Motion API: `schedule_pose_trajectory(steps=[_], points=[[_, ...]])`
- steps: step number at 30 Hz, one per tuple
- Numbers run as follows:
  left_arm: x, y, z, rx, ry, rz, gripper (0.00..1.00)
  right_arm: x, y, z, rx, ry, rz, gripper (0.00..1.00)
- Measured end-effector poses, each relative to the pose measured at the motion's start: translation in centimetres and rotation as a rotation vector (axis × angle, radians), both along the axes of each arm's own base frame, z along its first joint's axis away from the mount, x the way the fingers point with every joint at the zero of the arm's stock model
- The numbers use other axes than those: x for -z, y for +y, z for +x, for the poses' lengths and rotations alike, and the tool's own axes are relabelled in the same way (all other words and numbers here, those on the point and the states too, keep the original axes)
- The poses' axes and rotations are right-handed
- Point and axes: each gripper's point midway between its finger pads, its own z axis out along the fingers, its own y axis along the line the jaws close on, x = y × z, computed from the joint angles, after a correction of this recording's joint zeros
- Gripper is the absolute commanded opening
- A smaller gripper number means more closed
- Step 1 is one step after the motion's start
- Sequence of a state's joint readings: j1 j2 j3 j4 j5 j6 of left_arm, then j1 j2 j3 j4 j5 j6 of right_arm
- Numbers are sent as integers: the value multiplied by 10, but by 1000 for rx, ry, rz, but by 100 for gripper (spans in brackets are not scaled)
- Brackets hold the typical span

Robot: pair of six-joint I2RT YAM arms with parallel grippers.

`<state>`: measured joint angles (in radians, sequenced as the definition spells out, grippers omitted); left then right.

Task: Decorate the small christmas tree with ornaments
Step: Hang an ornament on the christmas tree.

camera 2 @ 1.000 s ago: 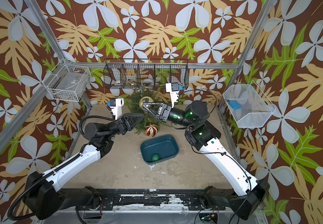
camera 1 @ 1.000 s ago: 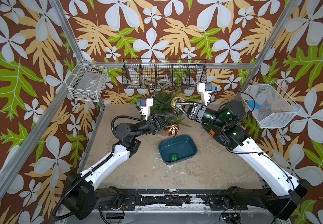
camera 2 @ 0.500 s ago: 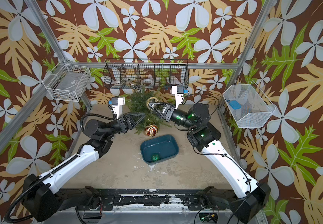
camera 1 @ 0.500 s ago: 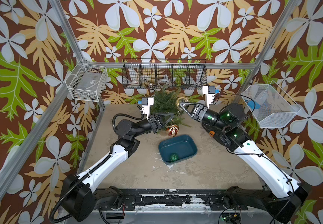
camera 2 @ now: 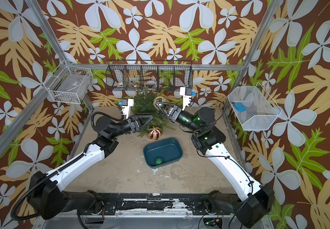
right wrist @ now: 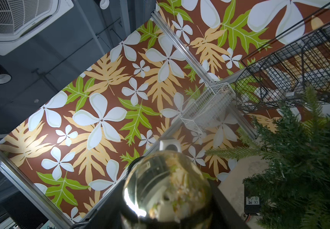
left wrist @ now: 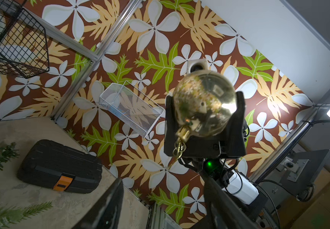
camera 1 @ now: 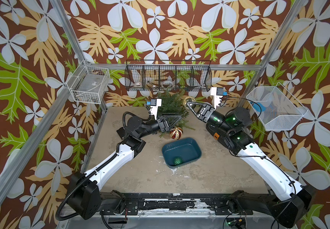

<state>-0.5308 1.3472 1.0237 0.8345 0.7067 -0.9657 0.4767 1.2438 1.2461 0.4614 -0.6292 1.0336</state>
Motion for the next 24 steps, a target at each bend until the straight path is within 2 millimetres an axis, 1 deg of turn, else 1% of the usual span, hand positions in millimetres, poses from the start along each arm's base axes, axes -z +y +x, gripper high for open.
schedule_pose_trajectory(steps=[2, 4, 8, 16, 20, 24], points=[[-6, 0, -3, 28, -18, -39, 72, -11, -3, -6, -9, -16, 23, 57], [-15, 1, -8, 54, -52, -76, 72, -19, -4, -14, -33, -32, 39, 57], [-34, -1, -17, 103, -113, -137, 73, -28, -7, -23, -49, -44, 66, 57], [-47, -11, -32, 174, -152, -176, 73, -31, -6, -30, -86, -31, 91, 57], [-54, -15, -36, 192, -170, -189, 73, -31, -3, -33, -111, -19, 103, 57], [-56, -18, -37, 200, -175, -193, 73, -31, -1, -35, -126, -9, 113, 57]])
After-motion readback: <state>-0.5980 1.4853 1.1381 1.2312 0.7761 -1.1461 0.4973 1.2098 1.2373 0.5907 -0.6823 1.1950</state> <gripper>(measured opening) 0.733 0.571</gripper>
